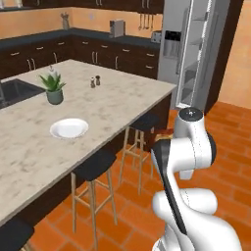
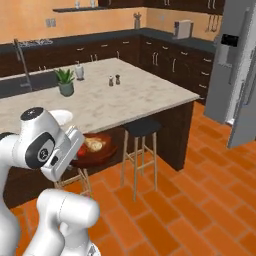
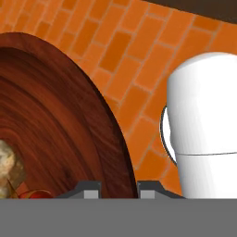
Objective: Pick the chicken drumstick and tomato from their plates and place them in the bowl. Then put the bowl in the fridge.
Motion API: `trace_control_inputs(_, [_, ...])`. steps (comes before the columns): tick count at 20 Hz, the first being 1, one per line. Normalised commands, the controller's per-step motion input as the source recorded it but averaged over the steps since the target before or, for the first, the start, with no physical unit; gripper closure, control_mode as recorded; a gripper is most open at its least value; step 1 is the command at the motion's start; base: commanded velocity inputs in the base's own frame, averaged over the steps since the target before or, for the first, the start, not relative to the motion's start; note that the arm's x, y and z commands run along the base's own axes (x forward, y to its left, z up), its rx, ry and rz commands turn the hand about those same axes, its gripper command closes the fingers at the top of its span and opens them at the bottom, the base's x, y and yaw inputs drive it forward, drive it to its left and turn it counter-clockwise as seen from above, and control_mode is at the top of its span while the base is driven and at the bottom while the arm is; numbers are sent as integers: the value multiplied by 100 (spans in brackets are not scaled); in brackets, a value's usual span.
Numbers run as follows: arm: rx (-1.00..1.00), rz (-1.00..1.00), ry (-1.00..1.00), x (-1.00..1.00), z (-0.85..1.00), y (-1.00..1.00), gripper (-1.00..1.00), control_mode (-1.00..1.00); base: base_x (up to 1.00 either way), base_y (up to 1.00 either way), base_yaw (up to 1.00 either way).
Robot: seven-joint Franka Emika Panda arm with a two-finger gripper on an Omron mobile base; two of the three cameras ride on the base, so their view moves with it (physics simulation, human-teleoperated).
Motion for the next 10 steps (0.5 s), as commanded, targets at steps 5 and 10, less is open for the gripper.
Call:
trace_control_inputs(5, [0,0,0,0,0,0,100,100,84,-48,-37])
trace_control_inputs(10, [0,0,0,0,0,0,100,100,100,-70,-1])
